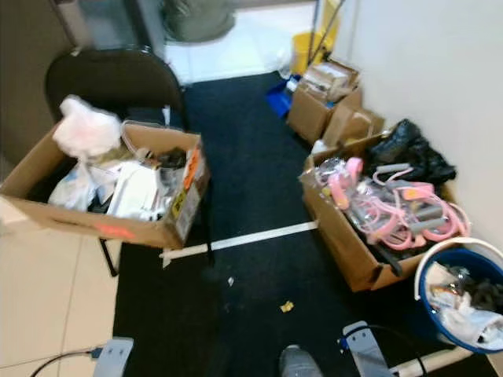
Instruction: Picking trash to rubbish bin
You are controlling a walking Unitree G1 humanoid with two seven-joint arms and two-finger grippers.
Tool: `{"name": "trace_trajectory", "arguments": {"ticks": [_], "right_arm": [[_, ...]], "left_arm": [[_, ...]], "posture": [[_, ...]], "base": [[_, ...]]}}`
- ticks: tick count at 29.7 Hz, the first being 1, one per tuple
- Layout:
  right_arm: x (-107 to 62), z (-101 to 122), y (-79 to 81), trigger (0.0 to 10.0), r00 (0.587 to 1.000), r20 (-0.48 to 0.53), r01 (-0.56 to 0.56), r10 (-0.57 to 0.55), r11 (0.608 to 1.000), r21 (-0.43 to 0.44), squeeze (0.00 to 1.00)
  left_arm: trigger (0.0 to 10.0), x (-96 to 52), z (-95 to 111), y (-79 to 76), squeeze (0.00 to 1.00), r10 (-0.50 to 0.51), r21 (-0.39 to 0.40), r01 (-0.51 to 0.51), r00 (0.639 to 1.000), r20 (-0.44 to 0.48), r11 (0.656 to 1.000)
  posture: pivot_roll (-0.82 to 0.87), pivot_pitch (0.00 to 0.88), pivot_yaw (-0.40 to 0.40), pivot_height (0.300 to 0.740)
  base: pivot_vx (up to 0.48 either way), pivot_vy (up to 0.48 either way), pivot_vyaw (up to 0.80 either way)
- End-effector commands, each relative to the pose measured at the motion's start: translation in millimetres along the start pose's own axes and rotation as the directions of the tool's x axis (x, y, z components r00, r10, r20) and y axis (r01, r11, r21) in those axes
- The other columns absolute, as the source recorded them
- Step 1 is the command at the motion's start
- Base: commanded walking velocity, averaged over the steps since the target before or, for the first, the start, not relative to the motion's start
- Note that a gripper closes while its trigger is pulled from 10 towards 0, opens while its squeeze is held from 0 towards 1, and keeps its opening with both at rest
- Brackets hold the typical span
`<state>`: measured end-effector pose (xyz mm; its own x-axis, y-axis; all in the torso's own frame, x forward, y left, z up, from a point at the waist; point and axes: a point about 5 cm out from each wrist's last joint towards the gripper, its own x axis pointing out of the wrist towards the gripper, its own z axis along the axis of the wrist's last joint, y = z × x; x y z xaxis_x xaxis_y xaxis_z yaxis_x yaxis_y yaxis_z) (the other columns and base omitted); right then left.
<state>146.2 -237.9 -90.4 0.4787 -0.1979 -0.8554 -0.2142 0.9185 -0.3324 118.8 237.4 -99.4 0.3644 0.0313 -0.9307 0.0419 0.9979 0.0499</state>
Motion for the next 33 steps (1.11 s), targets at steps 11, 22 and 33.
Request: {"name": "trace_trajectory", "arguments": {"ticks": [11, 22, 33], "right_arm": [[0.0, 15.1, 41.1, 10.0, 0.998, -0.001, -0.062, 0.062, 0.998, -0.023, 0.0], [-3.3, 5.5, 53.2, 10.0, 0.998, -0.004, -0.068, 0.068, 0.997, -0.026, 0.0], [-5.5, -25.0, 17.1, 10.0, 0.998, -0.046, -0.032, 0.031, 0.999, -0.028, 0.0]], "left_arm": [[10.0, -0.5, -5.2, 1.7, 0.0, 0.003, 0.021, -0.002, 0.999, -0.04, 1.0], [10.0, 0.4, 5.2, 2.3, 0.0, -0.002, 0.046, 0.003, 1.0, -0.03, 0.999], [10.0, 1.3, 6.4, -0.5, 0.0, 0.001, 0.039, 0.001, 0.999, -0.04, 0.999]], "posture": [[0.03, 0.124, 0.024, 0.74], [0.03, 0.124, 0.026, 0.74], [0.04, 0.124, 0.028, 0.74]], "base": [[0.0, 0.0, -0.8], [0.0, 0.0, -0.65], [0.0, 0.0, 0.0]]}}
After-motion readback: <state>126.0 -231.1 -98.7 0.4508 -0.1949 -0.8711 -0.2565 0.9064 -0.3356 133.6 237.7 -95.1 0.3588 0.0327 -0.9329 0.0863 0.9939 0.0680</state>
